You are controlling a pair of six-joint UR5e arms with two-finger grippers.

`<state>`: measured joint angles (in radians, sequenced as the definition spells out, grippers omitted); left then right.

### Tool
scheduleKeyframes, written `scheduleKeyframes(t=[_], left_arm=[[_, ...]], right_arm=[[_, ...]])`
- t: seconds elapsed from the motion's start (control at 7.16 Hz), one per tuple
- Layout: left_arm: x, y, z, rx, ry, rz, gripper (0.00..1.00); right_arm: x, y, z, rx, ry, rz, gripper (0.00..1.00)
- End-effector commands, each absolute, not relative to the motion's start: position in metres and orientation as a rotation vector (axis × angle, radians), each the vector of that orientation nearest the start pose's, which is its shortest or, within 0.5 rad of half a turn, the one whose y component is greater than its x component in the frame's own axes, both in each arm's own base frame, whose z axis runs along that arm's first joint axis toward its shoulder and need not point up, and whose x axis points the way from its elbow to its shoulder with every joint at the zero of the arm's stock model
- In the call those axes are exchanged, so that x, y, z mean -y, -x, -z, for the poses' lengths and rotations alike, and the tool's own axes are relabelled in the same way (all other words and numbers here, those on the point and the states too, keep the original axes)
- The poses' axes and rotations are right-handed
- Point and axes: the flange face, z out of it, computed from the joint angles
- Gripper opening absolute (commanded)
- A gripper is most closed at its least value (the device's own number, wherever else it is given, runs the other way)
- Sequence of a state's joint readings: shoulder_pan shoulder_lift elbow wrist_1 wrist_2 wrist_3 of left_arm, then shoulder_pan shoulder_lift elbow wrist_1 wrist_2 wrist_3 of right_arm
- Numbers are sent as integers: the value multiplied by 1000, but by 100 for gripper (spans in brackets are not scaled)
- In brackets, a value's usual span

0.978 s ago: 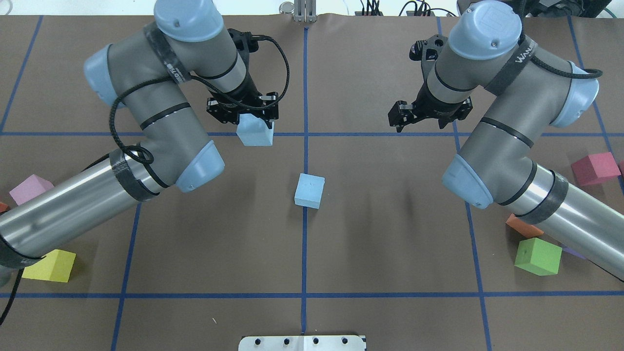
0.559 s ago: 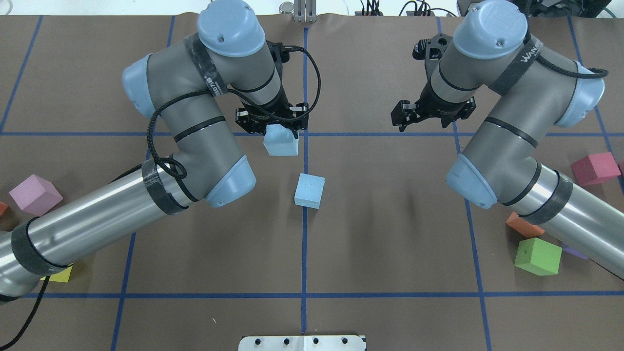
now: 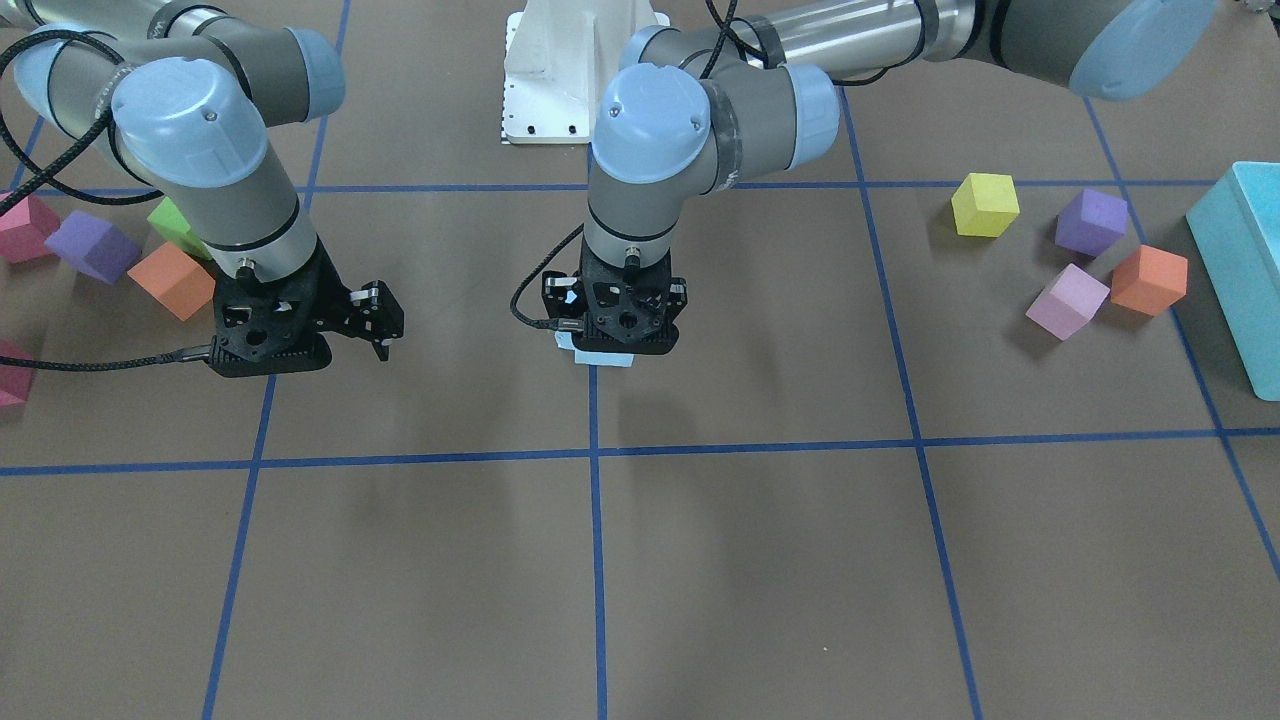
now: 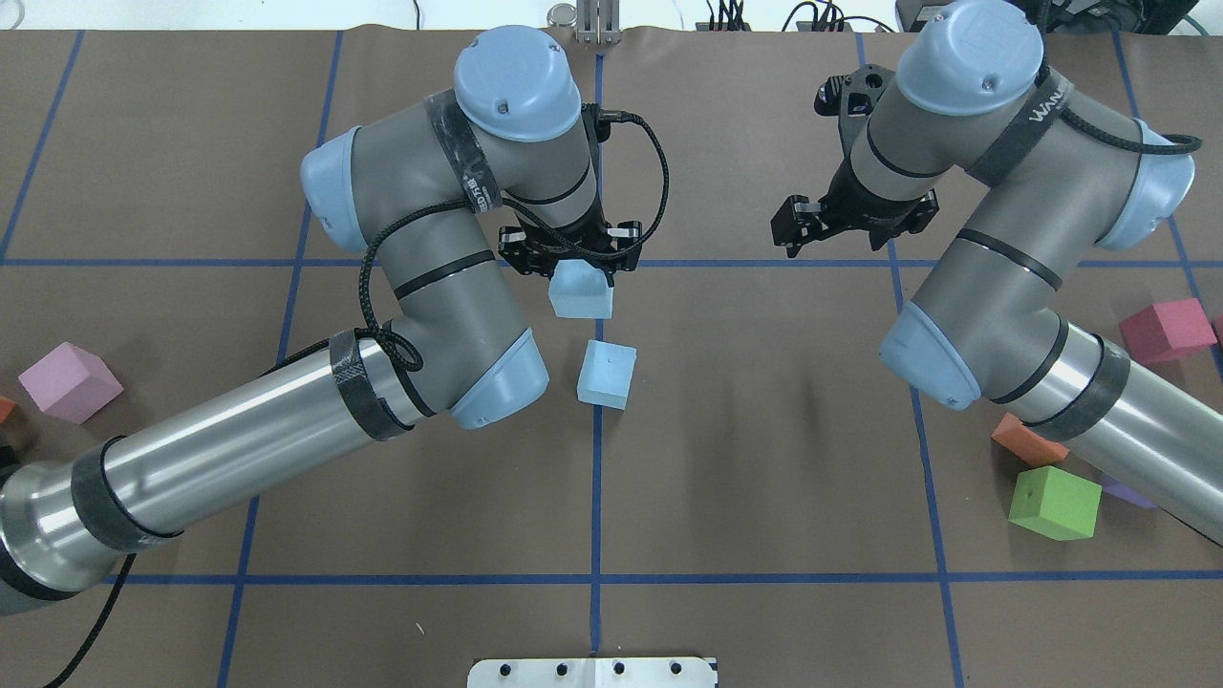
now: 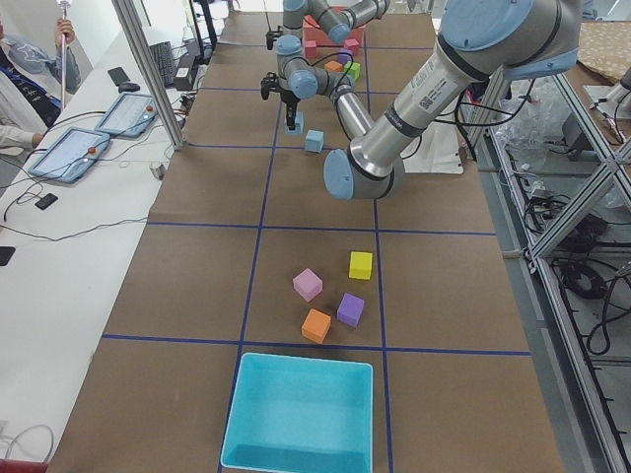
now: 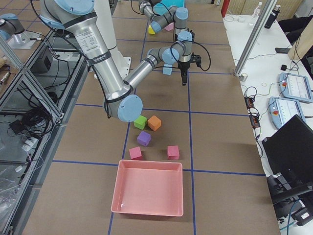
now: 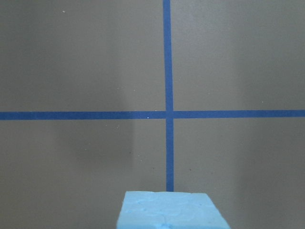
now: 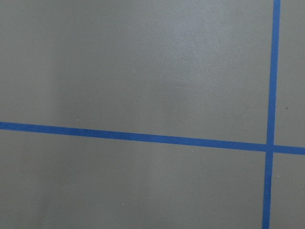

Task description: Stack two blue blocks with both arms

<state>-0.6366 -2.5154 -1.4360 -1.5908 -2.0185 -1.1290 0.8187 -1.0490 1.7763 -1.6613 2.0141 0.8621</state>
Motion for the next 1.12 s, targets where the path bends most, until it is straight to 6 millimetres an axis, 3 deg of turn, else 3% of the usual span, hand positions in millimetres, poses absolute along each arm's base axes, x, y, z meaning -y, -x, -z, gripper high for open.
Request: scheduleKeyframes(t=[0.0,0.56,0.98], left_arm=[[502,-562,-115,-915,-38,-19,51],[473,-578,-117,-895,13,-26,53],[462,-587,-118,-889,30,-21,53]], right_arm=[[528,370,-283,748,-124,36,100],[528,371,-284,746,-123,37,100],[528,371,-284,746,-123,35,100]])
